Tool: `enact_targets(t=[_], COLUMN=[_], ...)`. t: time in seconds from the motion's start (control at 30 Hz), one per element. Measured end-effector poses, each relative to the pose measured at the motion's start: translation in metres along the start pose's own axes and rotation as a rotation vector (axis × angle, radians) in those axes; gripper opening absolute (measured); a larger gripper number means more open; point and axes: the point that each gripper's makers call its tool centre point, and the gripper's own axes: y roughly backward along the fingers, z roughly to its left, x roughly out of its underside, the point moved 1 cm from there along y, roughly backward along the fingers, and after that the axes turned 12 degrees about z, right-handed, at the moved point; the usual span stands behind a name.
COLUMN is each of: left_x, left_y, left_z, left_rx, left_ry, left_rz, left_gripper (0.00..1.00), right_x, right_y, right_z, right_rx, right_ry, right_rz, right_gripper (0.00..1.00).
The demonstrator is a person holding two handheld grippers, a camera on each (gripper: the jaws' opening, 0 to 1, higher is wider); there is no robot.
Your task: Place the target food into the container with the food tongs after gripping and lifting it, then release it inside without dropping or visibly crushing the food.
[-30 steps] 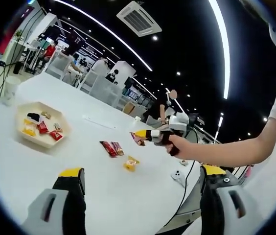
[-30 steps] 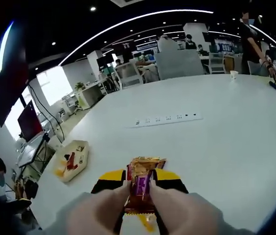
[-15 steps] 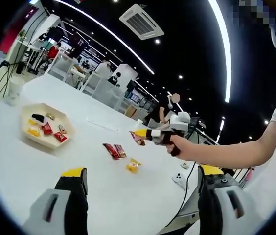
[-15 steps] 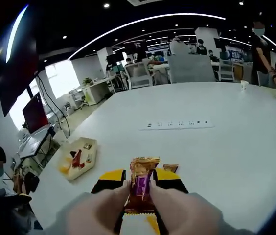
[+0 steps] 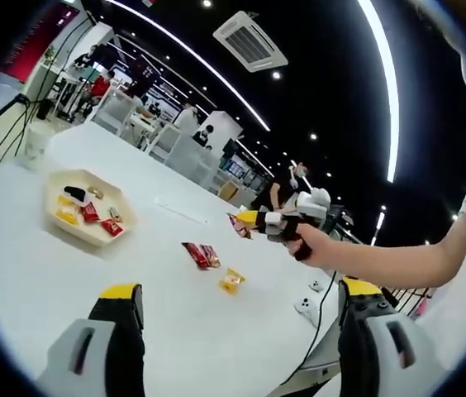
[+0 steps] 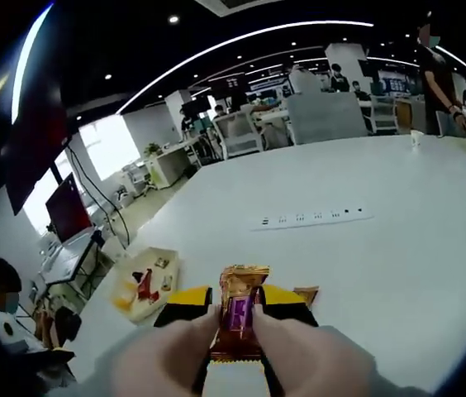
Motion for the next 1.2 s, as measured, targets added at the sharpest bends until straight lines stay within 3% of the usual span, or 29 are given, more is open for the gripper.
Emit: enact_targets(t=[0.87, 1.2], left_x=[-0.008, -0.016], left_y=[-0.007, 0.002], left_z=[0.016, 0.027], left_rx=[0.007, -0.017], left_ry=[-0.005, 0.000], left_rz=[0.046, 0.020], left_gripper=[0.99, 0.99], right_x=[-0.010, -0.013], right_y=[-0.018, -0.023], right_z=[0.019, 0.034], right_rx=[-0.033, -0.053], right_ry=[0.019, 0.040], right_rz=[0.001, 0.010], right_gripper=[0.21, 0.21])
